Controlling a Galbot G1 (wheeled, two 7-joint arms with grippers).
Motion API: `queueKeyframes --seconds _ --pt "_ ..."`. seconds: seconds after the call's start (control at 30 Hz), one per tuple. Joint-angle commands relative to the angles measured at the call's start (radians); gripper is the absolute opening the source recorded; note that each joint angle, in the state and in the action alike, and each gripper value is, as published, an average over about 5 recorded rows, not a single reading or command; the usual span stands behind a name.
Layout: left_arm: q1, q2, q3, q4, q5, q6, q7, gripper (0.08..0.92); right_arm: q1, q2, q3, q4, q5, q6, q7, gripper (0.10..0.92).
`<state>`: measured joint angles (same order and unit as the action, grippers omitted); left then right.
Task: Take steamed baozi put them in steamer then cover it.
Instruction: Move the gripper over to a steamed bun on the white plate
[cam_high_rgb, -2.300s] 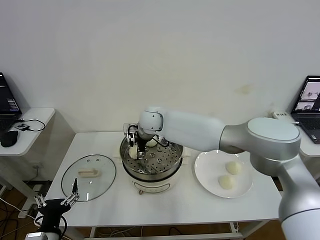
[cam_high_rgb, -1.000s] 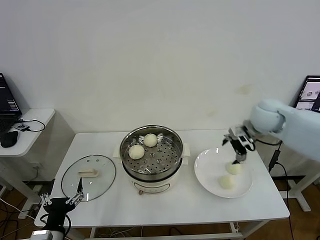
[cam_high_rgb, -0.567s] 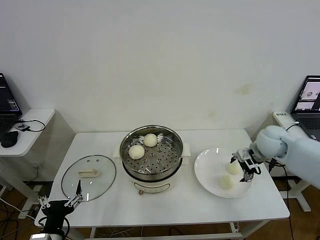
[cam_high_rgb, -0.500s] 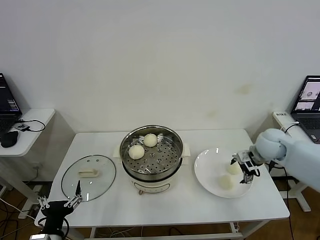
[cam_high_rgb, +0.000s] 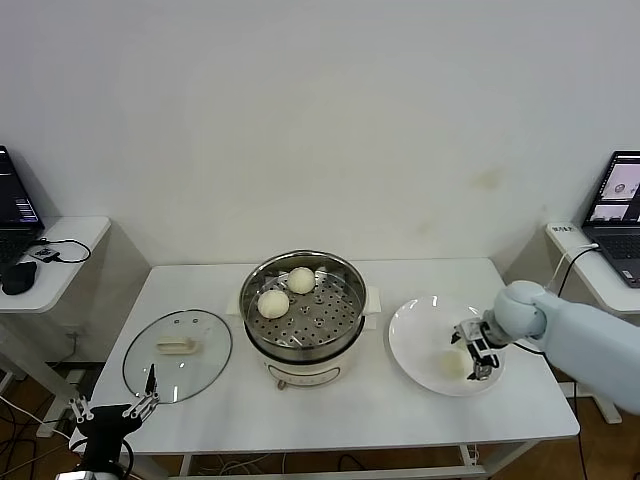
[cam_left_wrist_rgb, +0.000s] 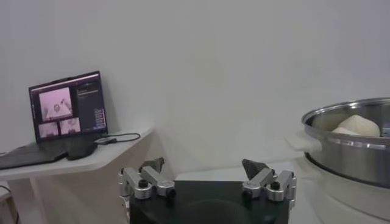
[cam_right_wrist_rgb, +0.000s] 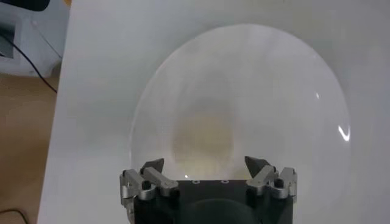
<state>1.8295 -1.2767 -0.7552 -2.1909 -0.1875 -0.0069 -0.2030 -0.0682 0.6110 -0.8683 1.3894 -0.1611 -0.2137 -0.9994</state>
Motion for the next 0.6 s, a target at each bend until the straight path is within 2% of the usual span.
queueKeyframes --seconds 0.03,0.23,0.6 --pt "0.001 -0.001 -0.001 0.001 0.0 0.0 0.0 0.823 -0.042 0.037 0.027 -0.032 -0.014 0.001 0.009 0.797" --pt "-0.001 -0.002 0.0 0.001 -0.001 0.0 -0.001 0.823 -0.042 0.035 0.026 -0.028 -0.015 -0.013 0.006 0.72" --pt "-0.007 0.002 0.002 0.004 -0.003 0.0 -0.002 0.823 0.064 0.014 -0.003 0.003 0.036 -0.029 -0.018 0.661"
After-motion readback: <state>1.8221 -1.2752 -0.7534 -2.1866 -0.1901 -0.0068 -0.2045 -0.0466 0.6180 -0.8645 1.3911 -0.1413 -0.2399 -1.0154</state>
